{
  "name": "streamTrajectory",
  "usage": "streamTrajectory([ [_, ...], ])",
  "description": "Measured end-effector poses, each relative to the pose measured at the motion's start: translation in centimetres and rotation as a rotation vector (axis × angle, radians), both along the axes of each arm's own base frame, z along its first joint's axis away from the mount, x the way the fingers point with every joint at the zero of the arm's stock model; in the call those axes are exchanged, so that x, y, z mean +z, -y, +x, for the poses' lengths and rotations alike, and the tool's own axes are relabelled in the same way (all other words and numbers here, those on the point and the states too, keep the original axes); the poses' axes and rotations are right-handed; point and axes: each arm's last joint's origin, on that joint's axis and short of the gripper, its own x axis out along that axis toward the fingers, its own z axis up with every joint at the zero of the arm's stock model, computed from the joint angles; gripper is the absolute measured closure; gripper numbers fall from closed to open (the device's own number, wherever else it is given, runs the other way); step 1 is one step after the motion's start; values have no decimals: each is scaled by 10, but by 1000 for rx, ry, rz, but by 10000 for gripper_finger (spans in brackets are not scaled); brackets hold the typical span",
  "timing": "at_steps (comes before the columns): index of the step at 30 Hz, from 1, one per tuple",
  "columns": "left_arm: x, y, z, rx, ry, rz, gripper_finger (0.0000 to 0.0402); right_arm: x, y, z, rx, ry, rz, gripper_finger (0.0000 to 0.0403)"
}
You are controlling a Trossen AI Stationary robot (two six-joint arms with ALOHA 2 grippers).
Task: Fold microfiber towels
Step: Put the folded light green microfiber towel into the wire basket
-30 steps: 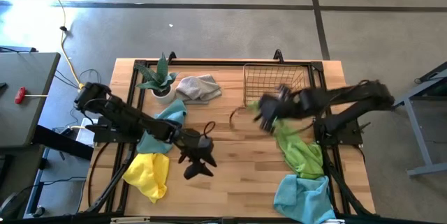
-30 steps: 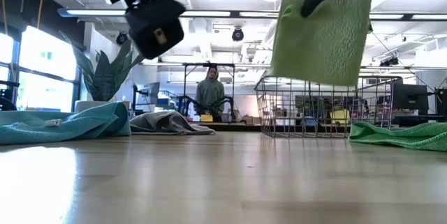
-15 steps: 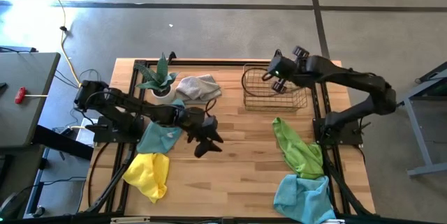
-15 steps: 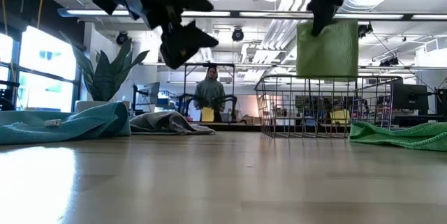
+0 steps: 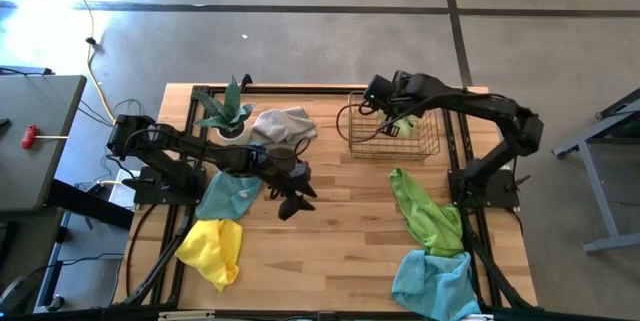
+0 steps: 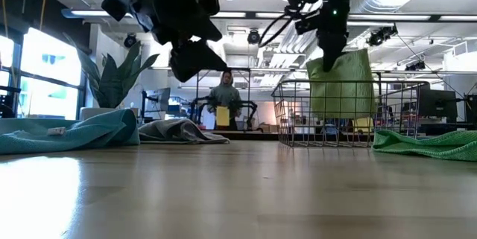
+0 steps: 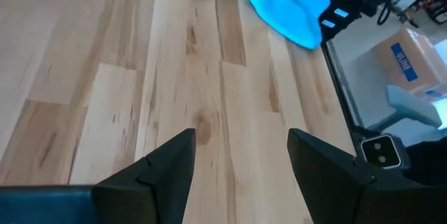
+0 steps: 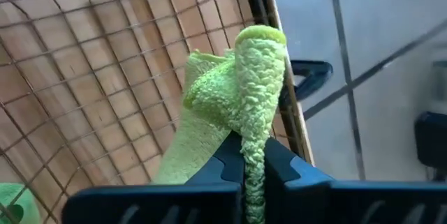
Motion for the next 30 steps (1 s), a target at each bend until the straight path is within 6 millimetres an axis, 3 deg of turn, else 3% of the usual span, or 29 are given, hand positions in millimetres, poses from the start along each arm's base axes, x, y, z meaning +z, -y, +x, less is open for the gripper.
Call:
streamTrajectory([
  [6,-3,0,-2,-2,-33,0,183,-4,6,-12,-125,-50,52,403],
  [16,-4,0,-3,-22,-35,33,183,-6,5,-26,-619,102,170,403],
  [25,-4,0,-3,-42,-29,59,183,-7,4,-29,-759,118,158,403],
  [30,-5,0,-3,-54,-37,72,183,-17,10,-26,-821,71,90,403],
])
